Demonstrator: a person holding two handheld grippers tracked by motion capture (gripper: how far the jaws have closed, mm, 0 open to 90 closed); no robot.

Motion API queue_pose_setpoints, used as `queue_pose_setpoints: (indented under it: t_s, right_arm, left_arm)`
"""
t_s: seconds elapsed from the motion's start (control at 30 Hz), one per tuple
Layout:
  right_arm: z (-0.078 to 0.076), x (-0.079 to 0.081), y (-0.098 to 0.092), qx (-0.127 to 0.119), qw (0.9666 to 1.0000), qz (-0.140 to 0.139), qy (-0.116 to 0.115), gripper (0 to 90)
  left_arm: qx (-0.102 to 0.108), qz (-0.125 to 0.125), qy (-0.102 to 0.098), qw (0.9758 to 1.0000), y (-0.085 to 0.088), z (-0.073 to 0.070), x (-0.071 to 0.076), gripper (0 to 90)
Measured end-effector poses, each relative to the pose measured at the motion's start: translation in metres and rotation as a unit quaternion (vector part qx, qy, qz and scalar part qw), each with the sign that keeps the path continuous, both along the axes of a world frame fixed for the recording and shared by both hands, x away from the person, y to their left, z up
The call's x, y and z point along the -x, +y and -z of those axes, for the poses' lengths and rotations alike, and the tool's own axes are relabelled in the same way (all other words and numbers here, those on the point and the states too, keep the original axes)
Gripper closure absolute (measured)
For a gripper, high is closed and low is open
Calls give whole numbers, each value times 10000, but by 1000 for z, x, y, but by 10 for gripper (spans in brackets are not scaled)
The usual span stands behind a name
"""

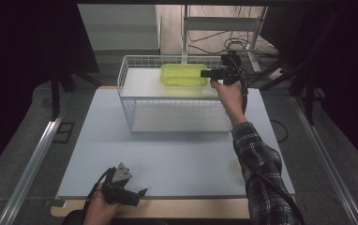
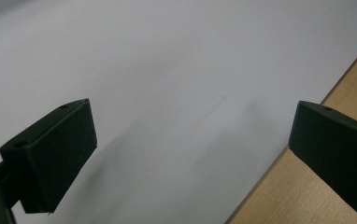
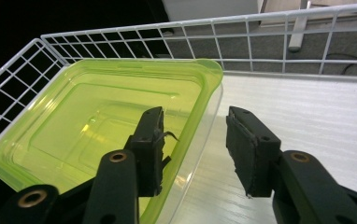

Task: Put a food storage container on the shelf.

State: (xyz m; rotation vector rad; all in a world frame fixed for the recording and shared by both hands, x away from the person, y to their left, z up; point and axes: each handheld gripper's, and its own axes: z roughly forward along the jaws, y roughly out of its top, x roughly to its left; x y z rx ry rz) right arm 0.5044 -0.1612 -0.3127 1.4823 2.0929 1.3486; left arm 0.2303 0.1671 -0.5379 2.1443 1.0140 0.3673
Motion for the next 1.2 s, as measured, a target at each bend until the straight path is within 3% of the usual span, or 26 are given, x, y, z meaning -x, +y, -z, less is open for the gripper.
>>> queue_pose_setpoints:
  t_s: [0.23, 0.47, 1.2]
  right_arm:
    - [-4, 5, -5, -62, 9999, -146, -61, 455]
    - [-8, 18, -8, -19, 9988, -466, -138, 381]
    - [-6, 58, -21, 53, 9938, -1034, -397, 264]
  left_arm:
    - [38, -12, 10, 10000, 0, -1, 0, 10]
    - [105, -32, 31, 9999, 0, -1, 0, 9]
    - [276, -64, 26, 9996, 1, -3, 0, 3]
